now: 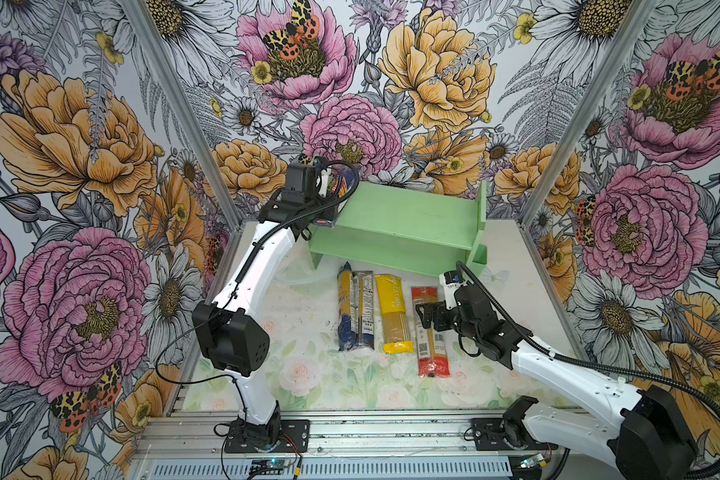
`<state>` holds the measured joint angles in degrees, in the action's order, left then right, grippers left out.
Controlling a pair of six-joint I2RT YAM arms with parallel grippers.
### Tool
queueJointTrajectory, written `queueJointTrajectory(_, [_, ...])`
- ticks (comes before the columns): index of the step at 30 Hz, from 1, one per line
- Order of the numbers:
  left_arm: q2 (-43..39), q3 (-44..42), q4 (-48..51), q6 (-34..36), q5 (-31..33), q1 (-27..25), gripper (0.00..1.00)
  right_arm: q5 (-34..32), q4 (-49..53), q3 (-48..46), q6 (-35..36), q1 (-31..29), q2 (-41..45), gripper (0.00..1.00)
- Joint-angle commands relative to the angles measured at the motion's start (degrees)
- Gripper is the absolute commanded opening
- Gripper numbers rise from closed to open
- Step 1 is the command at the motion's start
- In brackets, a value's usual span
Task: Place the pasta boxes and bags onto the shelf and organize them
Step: 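Hold the Barilla box upright beside the shelf end with the left gripper, then set the Barilla box onto the shelf's near end and open the left gripper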
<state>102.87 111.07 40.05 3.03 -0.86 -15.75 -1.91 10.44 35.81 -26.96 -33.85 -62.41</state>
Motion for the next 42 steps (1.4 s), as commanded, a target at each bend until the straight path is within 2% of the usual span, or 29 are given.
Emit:
queueJointTrajectory(1, [-1.4,0.7,-2.4,0.3,0.1,0.2,0.57,-0.7,-1.5,0.7,0.6,-0.2,-0.1,0.96])
queueJointTrajectory(4, [-1.9,0.6,-2.4,-0.4,0.0,0.2,0.62,-0.6,-1.5,0.5,0.6,-0.2,0.1,0.96])
queueJointTrajectory(12, [-4.1,0.2,-2.4,-0.9,-0.4,-0.1,0.65,-0.6,-1.5,0.3,0.3,-0.2,0.9,0.97])
queueJointTrajectory(19, [-7.9,-1.4,-2.5,0.1,-0.4,-1.2,0.79,-0.4,-1.3,0.0,0.3,-0.2,2.2,0.98])
queueJointTrajectory(24, [-10.8,-3.8,-2.5,0.0,-0.7,-2.2,0.84,-1.5,-1.0,-0.5,-0.8,-0.2,3.6,0.99])
queueJointTrajectory(27, [-12.8,-6.6,-2.5,0.6,-0.3,-3.5,0.91,-2.0,-1.0,-0.8,-1.3,-0.3,5.1,1.0])
queueJointTrajectory(42, [-26.3,-26.9,-7.0,-6.1,3.2,-7.4,0.97,-2.6,0.2,-1.1,-2.9,-0.6,7.1,0.99])
